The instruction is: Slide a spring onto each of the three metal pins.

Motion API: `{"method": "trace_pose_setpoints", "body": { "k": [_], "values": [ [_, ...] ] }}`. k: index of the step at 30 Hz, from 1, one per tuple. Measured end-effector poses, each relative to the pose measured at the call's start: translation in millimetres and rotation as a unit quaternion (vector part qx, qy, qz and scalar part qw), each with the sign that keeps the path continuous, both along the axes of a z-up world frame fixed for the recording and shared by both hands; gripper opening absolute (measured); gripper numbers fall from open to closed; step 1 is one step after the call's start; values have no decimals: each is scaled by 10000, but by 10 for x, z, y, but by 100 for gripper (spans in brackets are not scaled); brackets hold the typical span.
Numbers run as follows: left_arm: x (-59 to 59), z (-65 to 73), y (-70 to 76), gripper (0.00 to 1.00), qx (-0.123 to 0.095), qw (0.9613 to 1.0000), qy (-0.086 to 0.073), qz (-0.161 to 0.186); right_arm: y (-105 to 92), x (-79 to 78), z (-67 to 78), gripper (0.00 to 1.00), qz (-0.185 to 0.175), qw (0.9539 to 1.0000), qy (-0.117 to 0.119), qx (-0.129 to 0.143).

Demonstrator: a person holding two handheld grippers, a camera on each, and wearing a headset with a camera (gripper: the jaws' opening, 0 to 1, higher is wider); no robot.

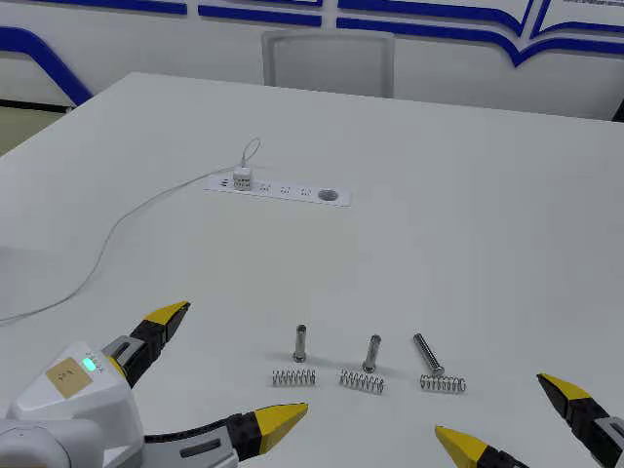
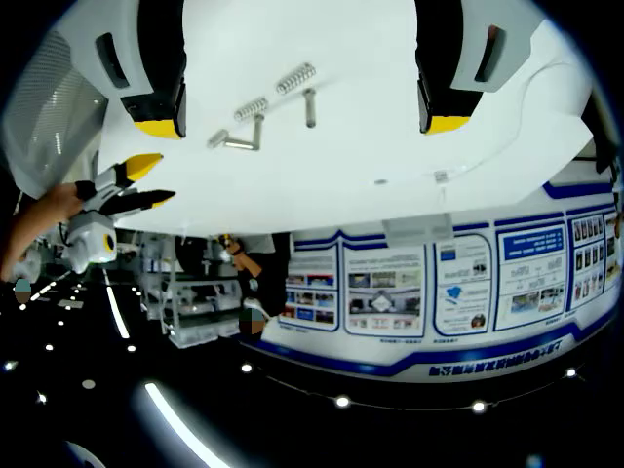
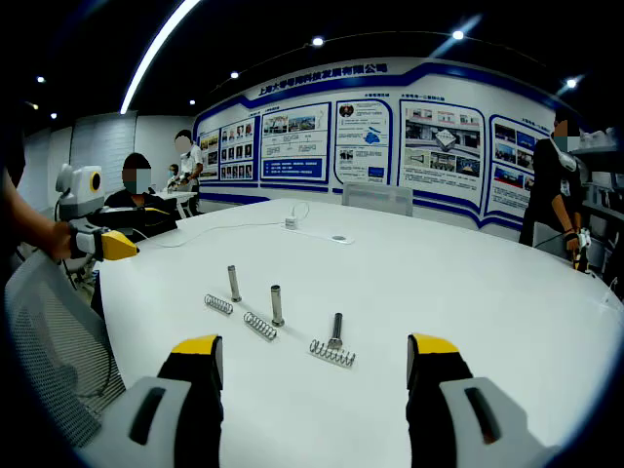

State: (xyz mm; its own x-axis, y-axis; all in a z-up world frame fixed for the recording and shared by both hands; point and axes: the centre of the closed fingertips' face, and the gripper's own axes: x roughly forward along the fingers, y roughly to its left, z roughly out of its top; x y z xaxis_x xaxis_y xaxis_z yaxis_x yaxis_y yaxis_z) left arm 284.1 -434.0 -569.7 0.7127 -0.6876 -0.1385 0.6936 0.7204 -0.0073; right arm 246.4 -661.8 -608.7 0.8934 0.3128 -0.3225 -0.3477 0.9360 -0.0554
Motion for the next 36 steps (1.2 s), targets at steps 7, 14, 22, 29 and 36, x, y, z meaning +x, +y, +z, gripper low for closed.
{"method": "trace_pose_setpoints", "body": {
  "k": [7, 14, 22, 29, 36],
  "values": [
    [3, -1, -2, 100, -8, 10000, 8, 2, 7, -3, 1, 78, 5, 10000, 3, 2],
    [1, 5, -1, 100, -9, 10000, -2, 10, 15, -9, -6, 78, 18, 10000, 27, 16],
    [-4, -18, -15, 100, 24, 10000, 28, -14, 13, -8, -5, 78, 7, 10000, 24, 32],
    [7, -41, -4, 100, 38, 10000, 62, 21, 16, -3, 2, 78, 5, 10000, 17, 69],
    [7, -40, -2, 100, 31, 10000, 60, 27, 8, -3, -2, 78, -1, 9999, 55, 124]
  ]
}}
